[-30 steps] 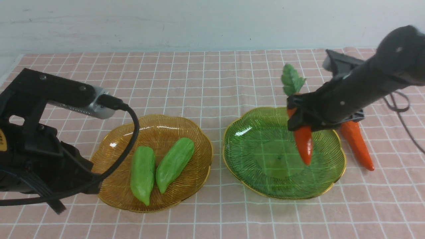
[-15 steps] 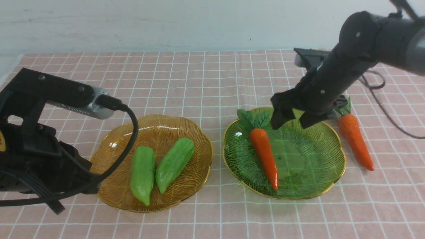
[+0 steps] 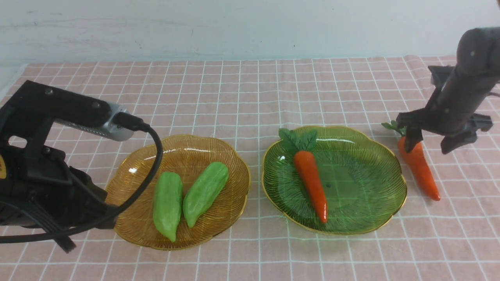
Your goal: Put different types of vegetables on the plate.
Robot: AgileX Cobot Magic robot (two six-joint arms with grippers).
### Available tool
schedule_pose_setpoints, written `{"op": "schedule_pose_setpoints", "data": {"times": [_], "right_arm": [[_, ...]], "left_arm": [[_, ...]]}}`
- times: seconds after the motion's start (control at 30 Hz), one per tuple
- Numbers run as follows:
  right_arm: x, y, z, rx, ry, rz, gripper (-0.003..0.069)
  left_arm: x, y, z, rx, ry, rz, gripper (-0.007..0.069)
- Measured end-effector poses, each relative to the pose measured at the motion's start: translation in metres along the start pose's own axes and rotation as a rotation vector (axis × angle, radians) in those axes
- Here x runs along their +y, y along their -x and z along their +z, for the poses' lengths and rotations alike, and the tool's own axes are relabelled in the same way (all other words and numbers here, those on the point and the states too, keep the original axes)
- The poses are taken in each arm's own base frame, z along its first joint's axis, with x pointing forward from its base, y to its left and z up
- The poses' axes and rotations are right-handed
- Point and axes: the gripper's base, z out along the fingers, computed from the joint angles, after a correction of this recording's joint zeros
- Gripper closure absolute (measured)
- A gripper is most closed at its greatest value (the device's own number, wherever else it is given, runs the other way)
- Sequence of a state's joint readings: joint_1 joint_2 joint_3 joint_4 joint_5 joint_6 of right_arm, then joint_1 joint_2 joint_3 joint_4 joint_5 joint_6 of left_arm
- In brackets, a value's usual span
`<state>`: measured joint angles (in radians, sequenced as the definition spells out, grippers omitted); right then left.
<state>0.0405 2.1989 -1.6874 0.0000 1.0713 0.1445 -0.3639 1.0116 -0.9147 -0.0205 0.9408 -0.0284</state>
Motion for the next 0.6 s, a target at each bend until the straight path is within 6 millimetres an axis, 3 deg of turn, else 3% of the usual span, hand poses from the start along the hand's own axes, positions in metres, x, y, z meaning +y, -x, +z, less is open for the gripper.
{"op": "schedule_pose_setpoints", "data": {"times": [0.1,0.13,0.2,0.27,0.33,0.43,0.53,0.6], "right_arm": [[-0.002,0.004,-0.028,-0.011,0.019,0.022,0.037],[0.0,0.005,-0.053,-0.038,0.052,0.03,0.037],[0.013,0.001,-0.091,-0.083,0.135,0.006,0.037],[0.033,-0.005,-0.111,-0.113,0.196,-0.071,0.037],[0.054,-0.011,-0.113,-0.105,0.233,-0.133,0.037],[0.087,-0.021,-0.096,-0.044,0.258,-0.208,0.037],[0.105,-0.026,-0.079,0.004,0.265,-0.226,0.0364],[0.11,-0.027,-0.072,0.025,0.265,-0.209,0.0315]], "left_arm": [[0.0,0.0,0.0,0.004,0.0,0.0,0.0627],[0.0,-0.001,0.0,0.006,0.0,0.0,0.0627],[0.0,-0.001,0.0,0.012,0.0,0.0,0.0627],[0.0,-0.001,0.0,0.012,0.0,0.0,0.0627],[0.0,-0.001,0.0,0.012,0.0,0.0,0.0627],[0.0,-0.001,0.0,0.012,0.0,0.0,0.0627],[0.0,-0.001,0.0,0.007,0.0,0.0,0.0627],[0.0,0.0,0.0,-0.001,0.0,0.0,0.0627]]}}
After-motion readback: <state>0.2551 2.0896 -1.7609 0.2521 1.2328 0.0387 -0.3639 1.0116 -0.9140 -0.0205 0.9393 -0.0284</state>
